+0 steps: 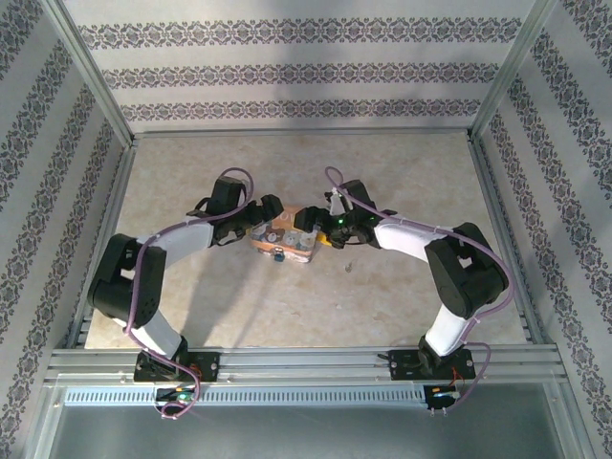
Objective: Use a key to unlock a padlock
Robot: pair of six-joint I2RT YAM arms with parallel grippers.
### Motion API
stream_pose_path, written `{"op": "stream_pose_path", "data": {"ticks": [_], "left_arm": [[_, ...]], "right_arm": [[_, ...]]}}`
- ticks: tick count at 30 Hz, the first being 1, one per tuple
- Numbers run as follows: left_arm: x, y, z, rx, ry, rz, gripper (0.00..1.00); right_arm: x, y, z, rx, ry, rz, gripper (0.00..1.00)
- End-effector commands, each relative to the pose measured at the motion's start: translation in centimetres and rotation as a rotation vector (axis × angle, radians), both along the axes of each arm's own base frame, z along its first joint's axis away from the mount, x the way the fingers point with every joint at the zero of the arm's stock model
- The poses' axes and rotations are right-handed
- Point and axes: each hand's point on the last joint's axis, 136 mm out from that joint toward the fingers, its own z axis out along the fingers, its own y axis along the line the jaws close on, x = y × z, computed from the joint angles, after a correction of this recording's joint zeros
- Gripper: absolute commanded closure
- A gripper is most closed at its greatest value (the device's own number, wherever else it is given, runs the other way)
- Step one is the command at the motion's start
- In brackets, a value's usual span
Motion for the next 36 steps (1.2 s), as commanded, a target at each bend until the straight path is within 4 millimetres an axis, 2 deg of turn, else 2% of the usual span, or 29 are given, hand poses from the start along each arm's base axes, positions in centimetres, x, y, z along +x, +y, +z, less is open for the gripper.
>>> {"op": "stream_pose_path", "data": {"ticks": [1,8,13,18,27,31,36], "left_arm": [[0.3,-5.5,4.1,-0.145,-0.087,-0.147,0.01],[-0.4,-6.8,3.9,-0.159,-0.072,-0.163,0.00],[-1.4,-7.0,3.6,-0.153,-0.071,-0.168,0.00],[-0.7,-6.6,3.5,-0.103,-0.083,-0.162,0.01],[2.3,-7.4,3.8,-0.087,-0.102,-0.173,0.01],[3.0,-7.8,3.5,-0.092,-0.093,-0.182,0.01],[4.0,-7.3,2.8,-0.065,-0.088,-0.174,0.01]], "right_arm": [[1.7,0.9,3.9,0.100,-0.128,0.044,0.02],[4.8,-0.9,4.0,0.098,-0.137,0.006,0.01],[6.1,-1.2,3.6,0.099,-0.126,0.002,0.02],[6.0,-1.5,3.0,0.089,-0.114,-0.007,0.02],[4.0,-1.4,2.4,0.073,-0.090,-0.001,0.02],[3.6,-1.4,2.1,0.061,-0.088,-0.003,0.02],[3.4,-2.4,1.4,0.006,-0.067,-0.033,0.01]]}}
